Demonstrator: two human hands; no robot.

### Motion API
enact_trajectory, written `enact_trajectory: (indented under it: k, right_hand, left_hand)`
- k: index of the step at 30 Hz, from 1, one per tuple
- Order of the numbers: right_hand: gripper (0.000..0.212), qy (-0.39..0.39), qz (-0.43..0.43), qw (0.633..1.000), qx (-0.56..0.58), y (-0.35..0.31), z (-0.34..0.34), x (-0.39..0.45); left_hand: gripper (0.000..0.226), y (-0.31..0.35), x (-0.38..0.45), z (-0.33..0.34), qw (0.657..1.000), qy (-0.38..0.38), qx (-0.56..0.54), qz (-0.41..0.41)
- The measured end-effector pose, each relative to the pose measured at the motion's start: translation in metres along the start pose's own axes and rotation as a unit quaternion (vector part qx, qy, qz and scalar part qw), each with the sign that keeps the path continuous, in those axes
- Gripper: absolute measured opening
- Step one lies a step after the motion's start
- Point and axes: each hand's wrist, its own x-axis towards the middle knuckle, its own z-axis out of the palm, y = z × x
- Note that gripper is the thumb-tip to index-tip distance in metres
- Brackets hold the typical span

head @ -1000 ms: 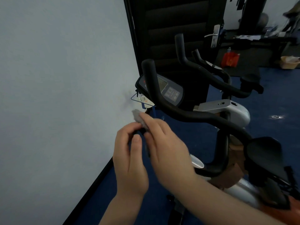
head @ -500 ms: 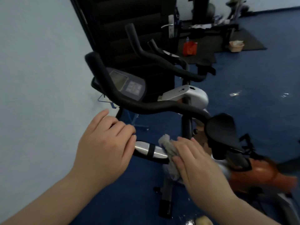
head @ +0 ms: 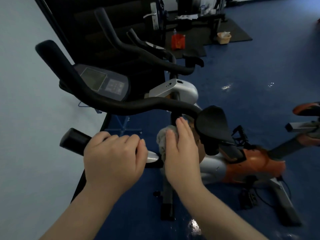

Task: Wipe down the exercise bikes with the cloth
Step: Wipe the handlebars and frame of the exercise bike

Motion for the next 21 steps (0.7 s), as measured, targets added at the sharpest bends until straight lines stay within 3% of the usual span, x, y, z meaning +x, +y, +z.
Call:
enact_trajectory:
  k: [4, 8, 10, 15, 18, 21]
  right_hand:
    - [0.063, 0.047, 0.066, 0.989, 0.126, 0.002, 0.009, -0.044]
    - [0.027, 0.099, 0.161, 0.943, 0.274, -0.008, 0.006, -0.011]
    - [0.021, 0.101, 0.209, 0.913, 0.335, -0.011, 0.007, -0.008]
    - [0.041, 0.095, 0.318, 0.84, 0.429, -0.017, 0.01, -0.009]
    - [0.027, 0.125, 0.301, 0.838, 0.438, -0.018, 0.005, 0.005]
    - [0.033, 0.105, 0.269, 0.886, 0.364, -0.02, 0.019, -0.025]
  left_hand:
    - [0.044, 0.001, -0.004, 0.002, 1.0, 0.01, -0.003, 0.004]
    - [0.046, -0.002, -0.002, 0.003, 1.0, 0.007, -0.001, 0.008]
    - [0.046, -0.001, -0.003, 0.002, 1.0, 0.0, -0.001, 0.012]
    - [0.046, -0.002, -0.004, 0.005, 1.0, 0.016, -0.004, 0.019]
    - [0.046, -0.002, -0.002, 0.004, 1.0, 0.014, -0.009, 0.02]
    - [0.046, -0.001, -0.005, 0.004, 1.0, 0.008, -0.002, 0.021]
